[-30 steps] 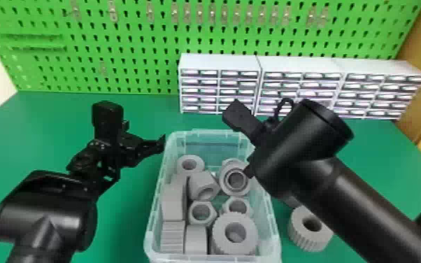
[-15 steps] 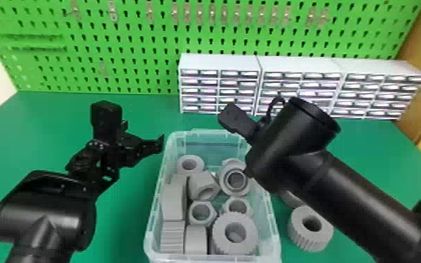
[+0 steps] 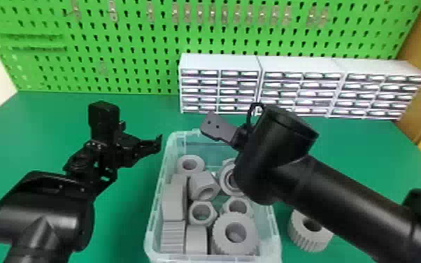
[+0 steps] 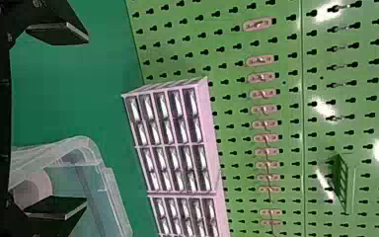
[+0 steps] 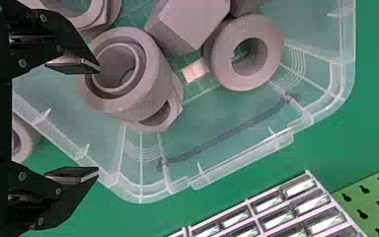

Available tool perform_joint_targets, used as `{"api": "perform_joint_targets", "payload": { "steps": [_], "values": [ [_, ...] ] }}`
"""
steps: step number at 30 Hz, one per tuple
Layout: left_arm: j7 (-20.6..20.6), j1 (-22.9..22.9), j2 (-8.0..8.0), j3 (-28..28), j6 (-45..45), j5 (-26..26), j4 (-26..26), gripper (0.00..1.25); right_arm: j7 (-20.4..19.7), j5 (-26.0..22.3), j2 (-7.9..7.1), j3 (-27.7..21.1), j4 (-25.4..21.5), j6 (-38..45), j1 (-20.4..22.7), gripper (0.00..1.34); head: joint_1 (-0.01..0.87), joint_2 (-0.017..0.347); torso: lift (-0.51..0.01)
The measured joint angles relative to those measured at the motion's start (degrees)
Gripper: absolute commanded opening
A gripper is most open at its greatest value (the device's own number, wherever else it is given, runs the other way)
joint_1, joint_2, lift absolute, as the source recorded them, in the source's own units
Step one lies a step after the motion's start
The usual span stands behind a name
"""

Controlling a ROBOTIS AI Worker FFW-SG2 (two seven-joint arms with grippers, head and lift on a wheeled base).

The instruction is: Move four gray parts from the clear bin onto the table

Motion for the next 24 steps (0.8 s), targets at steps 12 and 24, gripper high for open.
{"api": "perform_joint_targets", "payload": {
  "steps": [12, 24],
  "values": [
    [0.0, 0.0, 0.0, 0.4, 0.0, 0.0, 0.0, 1.12, 0.0, 1.1, 0.02, 2.4, 3.9, -4.1, 0.1, 0.82, 0.686, 0.026, -0.05],
    [0.0, 0.1, 0.0, 0.4, 0.0, 0.0, 0.0, 1.12, -0.1, 1.6, 0.64, 2.9, 6.9, -7.7, 0.3, 0.82, 0.686, 0.026, -0.05]
  ]
}}
